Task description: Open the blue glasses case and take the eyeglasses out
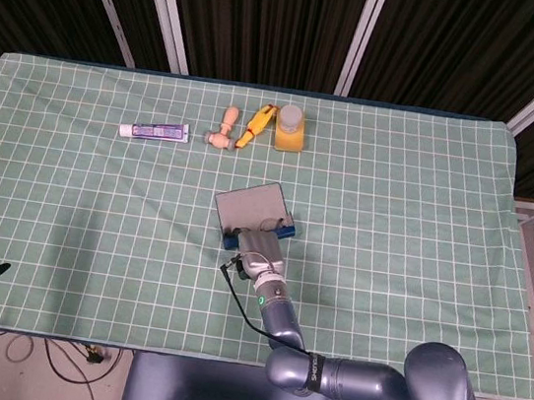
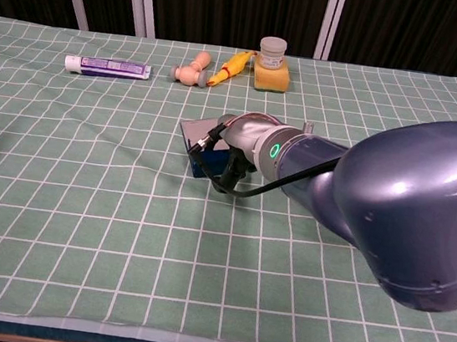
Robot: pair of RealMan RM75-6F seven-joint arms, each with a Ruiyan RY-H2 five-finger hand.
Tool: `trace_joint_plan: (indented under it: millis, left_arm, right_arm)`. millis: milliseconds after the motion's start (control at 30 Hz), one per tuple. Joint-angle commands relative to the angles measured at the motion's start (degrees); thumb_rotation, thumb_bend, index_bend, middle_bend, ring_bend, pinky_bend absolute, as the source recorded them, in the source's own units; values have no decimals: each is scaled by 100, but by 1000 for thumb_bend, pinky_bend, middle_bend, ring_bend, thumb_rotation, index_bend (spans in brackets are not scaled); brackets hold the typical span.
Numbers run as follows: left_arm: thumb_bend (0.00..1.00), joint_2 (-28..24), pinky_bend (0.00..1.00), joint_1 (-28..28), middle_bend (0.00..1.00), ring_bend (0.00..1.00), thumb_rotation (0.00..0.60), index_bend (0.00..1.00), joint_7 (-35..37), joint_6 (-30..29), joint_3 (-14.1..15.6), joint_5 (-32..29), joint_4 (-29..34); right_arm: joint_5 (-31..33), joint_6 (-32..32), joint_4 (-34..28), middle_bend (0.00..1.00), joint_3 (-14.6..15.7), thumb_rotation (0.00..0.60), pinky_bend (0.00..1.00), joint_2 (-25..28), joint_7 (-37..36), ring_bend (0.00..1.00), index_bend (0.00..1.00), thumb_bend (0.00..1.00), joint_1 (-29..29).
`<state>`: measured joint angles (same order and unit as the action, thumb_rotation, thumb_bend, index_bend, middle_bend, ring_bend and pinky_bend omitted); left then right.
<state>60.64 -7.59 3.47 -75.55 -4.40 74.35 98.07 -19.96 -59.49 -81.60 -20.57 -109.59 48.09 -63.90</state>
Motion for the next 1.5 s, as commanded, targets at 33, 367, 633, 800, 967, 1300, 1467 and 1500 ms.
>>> trace_joint_plan:
  millis: [33,367,633,800,967,1300,1467,1500]
  left_arm:
    - [0,-3,0,-1,0,0,600,0,6,5,-2,-7,4]
    - [0,-23,0,4,0,0,600,0,44,18,-10,-39,17]
    - [0,-34,0,9,0,0,600,0,51,20,-22,-77,37]
    - [0,-50,0,21,0,0,600,0,97,17,-49,-139,55]
    - [0,-47,0,25,0,0,600,0,66,1,-48,-133,56]
    - [0,-52,0,28,0,0,600,0,64,1,-53,-143,62]
    - [0,-65,0,35,0,0,600,0,99,3,-53,-142,71]
    - [0,-67,0,35,0,0,600,0,106,6,-53,-142,73]
  right_arm:
    - [41,-42,-239,908,45,600,911,118,60,960,361,502,10]
    - [646,-400,-1150,923,353,600,911,742,615,972,499,501,67]
    - [1035,-762,-1862,923,728,600,911,1489,885,972,511,501,290]
    - [1116,-944,-2092,923,951,600,911,1901,988,972,525,502,411]
    - [1339,-988,-2182,923,1086,600,911,2202,1067,972,526,432,496]
    - [1697,-850,-2419,926,1141,600,911,2434,1178,978,435,301,452]
    - [1873,-886,-2466,929,1188,600,911,2472,1310,981,432,301,371]
    - [1911,-899,-2471,929,1195,600,911,2484,1335,981,432,301,358]
